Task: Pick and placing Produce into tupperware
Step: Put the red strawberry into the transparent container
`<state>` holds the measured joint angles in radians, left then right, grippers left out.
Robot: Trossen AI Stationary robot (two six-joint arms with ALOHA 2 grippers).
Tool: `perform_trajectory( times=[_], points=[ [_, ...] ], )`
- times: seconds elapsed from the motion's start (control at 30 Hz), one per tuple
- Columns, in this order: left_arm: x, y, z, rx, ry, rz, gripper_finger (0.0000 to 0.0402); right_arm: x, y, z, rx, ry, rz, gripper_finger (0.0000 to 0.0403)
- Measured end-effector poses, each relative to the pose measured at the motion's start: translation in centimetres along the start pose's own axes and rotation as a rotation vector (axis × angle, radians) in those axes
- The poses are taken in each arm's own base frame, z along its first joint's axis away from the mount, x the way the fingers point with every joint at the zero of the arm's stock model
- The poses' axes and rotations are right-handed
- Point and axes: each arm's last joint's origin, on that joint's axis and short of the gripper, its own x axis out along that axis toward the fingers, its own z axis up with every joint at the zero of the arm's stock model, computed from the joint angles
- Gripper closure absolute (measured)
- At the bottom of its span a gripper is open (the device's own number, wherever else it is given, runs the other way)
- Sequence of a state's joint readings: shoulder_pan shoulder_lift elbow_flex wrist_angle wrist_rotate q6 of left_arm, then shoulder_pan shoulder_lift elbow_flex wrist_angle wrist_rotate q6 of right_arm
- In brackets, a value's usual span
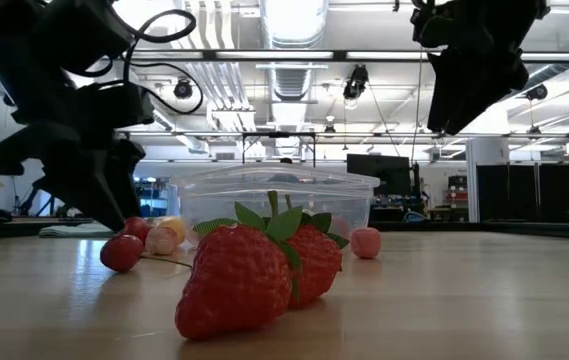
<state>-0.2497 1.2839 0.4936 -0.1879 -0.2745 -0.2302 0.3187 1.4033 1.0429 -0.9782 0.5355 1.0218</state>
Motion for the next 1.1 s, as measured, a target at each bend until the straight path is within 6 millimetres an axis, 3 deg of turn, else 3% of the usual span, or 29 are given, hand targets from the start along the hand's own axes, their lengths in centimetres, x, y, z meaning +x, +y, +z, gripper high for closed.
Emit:
perform_trajectory(
  times=[0.93,1.1],
  points=[
    [2.1,-0.6,0.3,0.013,0.039,0.027,0.0185,1.0,-0.2,-0.8,0.007,0.013,-0.015,0.016],
    [2.1,-0.6,0.3,0.012,0.038,0.023,0.021,1.0,-0.1,-0.8,0.007,0.019,-0.012,0.0162]
  ],
)
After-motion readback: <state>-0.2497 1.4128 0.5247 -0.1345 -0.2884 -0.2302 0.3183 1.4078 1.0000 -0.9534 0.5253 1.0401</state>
